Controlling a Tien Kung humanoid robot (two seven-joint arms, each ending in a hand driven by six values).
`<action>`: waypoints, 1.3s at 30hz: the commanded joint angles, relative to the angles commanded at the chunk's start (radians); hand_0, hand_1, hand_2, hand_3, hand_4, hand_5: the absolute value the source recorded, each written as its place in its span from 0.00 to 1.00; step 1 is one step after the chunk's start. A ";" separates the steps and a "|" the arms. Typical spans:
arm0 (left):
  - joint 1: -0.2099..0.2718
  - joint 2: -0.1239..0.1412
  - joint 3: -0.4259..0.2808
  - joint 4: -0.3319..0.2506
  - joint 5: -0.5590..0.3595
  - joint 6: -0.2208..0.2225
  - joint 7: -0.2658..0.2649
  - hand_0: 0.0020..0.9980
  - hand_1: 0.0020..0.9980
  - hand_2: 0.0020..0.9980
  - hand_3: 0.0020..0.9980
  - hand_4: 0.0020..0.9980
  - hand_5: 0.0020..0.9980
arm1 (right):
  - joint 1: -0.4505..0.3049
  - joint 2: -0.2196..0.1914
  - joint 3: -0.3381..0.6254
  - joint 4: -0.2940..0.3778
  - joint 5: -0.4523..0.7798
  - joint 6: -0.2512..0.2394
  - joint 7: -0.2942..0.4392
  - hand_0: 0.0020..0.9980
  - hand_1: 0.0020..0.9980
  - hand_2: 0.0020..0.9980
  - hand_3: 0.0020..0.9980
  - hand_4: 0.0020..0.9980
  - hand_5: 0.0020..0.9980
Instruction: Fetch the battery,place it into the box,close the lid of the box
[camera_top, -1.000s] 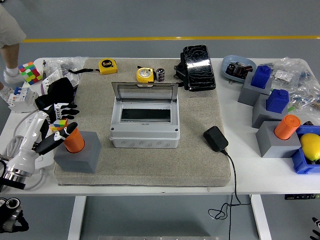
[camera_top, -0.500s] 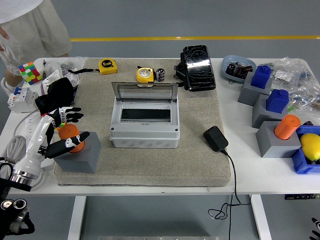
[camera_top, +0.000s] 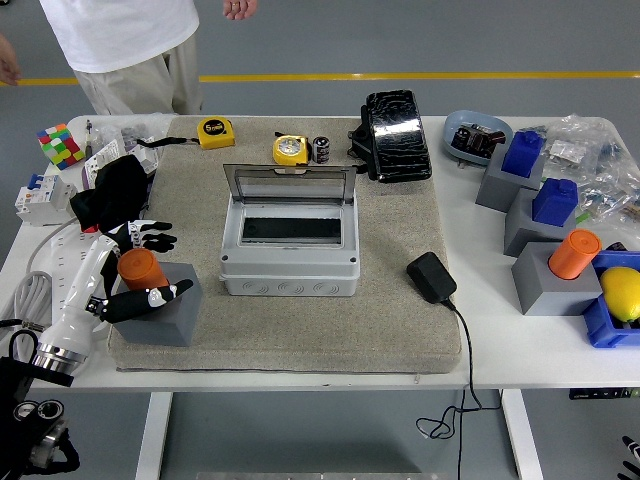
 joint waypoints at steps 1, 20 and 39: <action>-0.003 0.000 0.003 0.004 -0.009 -0.001 0.000 0.53 0.51 0.53 0.57 1.00 0.00 | 0.000 0.000 -0.001 0.000 0.001 -0.001 0.000 0.66 0.67 0.68 0.56 0.97 0.48; -0.039 -0.021 0.045 0.021 -0.071 0.021 0.000 0.12 0.28 0.45 0.53 1.00 0.00 | 0.005 0.000 -0.018 0.000 0.011 -0.004 -0.003 0.66 0.67 0.68 0.56 0.97 0.48; -0.056 -0.037 0.084 0.040 -0.137 0.050 0.000 0.01 0.05 0.15 0.14 0.88 0.00 | -0.001 0.004 -0.016 0.000 0.007 -0.005 -0.004 0.66 0.67 0.68 0.56 0.97 0.48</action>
